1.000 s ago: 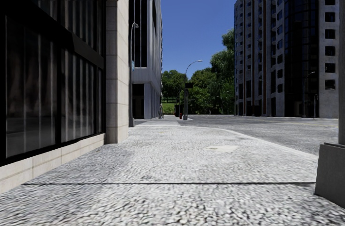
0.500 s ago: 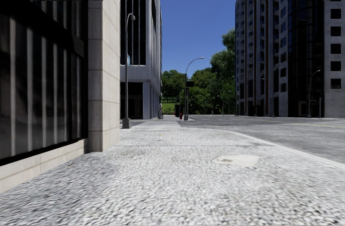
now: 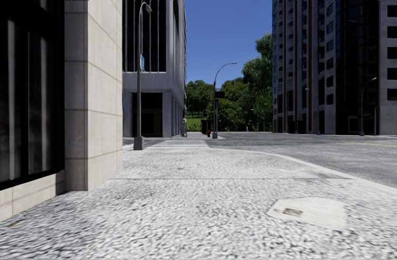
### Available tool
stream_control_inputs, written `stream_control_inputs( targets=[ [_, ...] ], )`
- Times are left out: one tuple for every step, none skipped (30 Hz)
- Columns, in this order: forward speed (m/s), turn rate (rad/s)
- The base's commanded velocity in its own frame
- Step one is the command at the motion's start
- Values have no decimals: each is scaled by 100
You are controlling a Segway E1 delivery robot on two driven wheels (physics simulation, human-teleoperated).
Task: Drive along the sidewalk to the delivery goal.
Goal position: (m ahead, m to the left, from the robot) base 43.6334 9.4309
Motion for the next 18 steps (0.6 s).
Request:
stream_control_inputs(
  targets=[
    [200,0],
    [200,0],
    [200,0],
    [200,0],
    [200,0],
    [200,0],
    [200,0],
    [200,0],
    [200,0],
    [200,0],
    [200,0],
    [200,0],
    [200,0],
    [200,0],
    [200,0],
    [200,0],
    [200,0],
    [200,0]
  ],
)
